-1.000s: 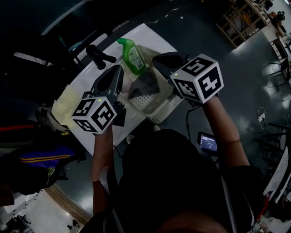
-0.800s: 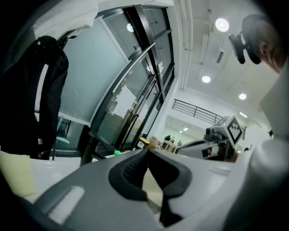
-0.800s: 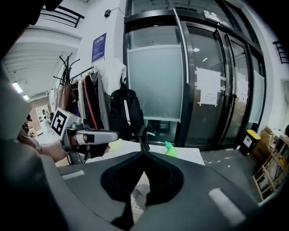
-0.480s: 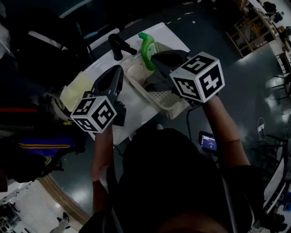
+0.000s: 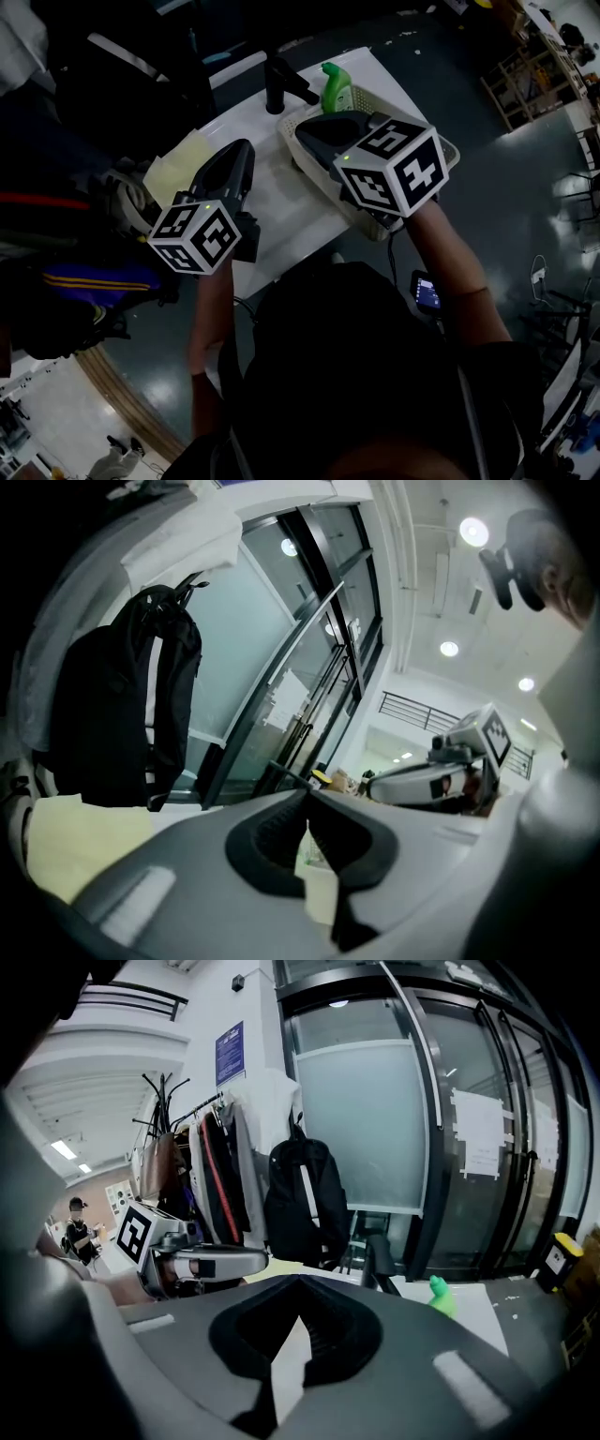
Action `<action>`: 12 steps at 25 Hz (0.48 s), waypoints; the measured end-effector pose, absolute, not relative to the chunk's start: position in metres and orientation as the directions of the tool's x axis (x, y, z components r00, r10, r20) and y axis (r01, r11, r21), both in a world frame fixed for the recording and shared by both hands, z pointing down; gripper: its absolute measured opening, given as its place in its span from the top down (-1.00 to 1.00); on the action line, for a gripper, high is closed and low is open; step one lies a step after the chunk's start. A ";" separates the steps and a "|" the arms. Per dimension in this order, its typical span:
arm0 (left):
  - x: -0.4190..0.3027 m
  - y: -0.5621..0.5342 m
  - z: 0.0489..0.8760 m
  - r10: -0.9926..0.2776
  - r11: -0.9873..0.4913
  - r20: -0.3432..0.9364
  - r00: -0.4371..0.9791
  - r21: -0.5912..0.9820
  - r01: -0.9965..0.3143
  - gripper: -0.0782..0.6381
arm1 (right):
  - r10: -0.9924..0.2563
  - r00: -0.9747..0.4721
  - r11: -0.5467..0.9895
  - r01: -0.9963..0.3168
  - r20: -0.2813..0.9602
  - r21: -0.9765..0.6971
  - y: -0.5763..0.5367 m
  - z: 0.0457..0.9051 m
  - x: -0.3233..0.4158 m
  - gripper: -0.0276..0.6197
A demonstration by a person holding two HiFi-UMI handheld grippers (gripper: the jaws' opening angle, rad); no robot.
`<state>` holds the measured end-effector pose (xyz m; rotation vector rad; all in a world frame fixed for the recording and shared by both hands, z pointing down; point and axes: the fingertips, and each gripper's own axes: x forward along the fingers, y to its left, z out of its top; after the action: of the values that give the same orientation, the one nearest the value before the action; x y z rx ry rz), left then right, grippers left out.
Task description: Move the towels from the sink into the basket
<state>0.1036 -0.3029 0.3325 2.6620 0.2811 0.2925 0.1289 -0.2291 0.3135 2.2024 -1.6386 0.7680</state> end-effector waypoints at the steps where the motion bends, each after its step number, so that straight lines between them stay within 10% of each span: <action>1: 0.100 -0.308 0.334 0.236 -0.881 0.160 0.959 0.451 0.141 0.76 | -0.793 0.202 -0.304 -0.949 0.574 -0.086 -0.235 0.316 0.125 0.92; 12: 0.064 -0.369 0.367 0.133 -0.886 0.217 0.967 0.463 0.018 0.76 | -0.802 0.103 -0.236 -0.960 0.588 -0.153 -0.287 0.341 0.089 0.92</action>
<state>0.0640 -0.3690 0.3673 2.6432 0.1079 0.3356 0.0887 -0.2872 0.3405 2.1151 -1.7475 0.8428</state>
